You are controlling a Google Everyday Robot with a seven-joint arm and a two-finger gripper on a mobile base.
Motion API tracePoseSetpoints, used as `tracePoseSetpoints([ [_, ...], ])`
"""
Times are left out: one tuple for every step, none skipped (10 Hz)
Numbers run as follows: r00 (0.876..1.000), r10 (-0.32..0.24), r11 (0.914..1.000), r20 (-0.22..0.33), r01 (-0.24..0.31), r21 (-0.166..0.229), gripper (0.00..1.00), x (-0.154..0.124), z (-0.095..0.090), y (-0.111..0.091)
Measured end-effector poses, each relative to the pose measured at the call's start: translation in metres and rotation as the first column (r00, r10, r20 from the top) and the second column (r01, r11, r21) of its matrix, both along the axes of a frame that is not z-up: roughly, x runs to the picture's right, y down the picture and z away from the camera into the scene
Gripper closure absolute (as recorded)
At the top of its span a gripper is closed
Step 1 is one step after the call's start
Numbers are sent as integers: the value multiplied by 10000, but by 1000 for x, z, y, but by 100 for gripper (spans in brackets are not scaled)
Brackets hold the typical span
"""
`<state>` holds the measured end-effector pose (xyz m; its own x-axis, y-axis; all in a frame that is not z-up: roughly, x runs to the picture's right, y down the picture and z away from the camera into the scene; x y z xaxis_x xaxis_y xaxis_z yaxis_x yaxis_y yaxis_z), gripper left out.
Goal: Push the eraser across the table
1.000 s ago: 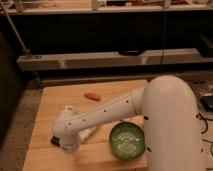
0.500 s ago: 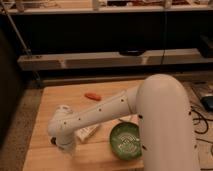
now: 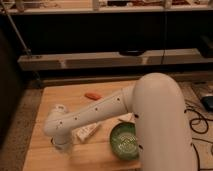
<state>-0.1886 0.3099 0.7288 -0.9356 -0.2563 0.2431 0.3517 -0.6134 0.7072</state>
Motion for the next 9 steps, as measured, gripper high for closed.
tracePoseSetpoints([
  [9999, 106, 9999, 22, -106, 123, 88, 9, 8, 8],
  [9995, 278, 9992, 132, -281, 268, 95, 18, 16, 15],
  [9986, 453, 9979, 286, -465, 442, 99, 24, 20, 20],
  [9975, 549, 9966, 434, -574, 594, 100, 24, 21, 21],
  [9969, 597, 9956, 519, -633, 696, 100, 25, 21, 19],
  [9968, 577, 9946, 551, -621, 828, 100, 25, 22, 16],
  [9964, 585, 9936, 621, -642, 935, 100, 24, 24, 10],
  [9960, 617, 9926, 653, -681, 1002, 100, 23, 26, 3],
  [9955, 655, 9918, 691, -725, 1049, 100, 22, 30, -5],
])
